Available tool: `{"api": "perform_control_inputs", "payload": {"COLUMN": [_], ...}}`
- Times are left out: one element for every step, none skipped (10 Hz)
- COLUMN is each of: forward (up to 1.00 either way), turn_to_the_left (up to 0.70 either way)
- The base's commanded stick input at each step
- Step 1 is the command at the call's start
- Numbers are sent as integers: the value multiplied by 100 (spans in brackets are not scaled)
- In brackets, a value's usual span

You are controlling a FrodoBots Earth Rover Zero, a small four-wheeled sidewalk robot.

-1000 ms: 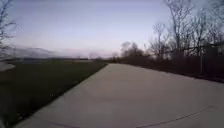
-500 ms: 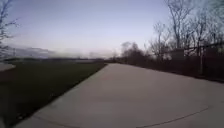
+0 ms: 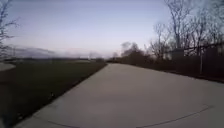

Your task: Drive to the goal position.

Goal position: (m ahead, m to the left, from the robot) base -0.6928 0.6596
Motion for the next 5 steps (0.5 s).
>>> {"api": "perform_control_inputs", "payload": {"forward": [5,5,5,5,2], "turn_to_the_left": [0,0,0,0,0]}}
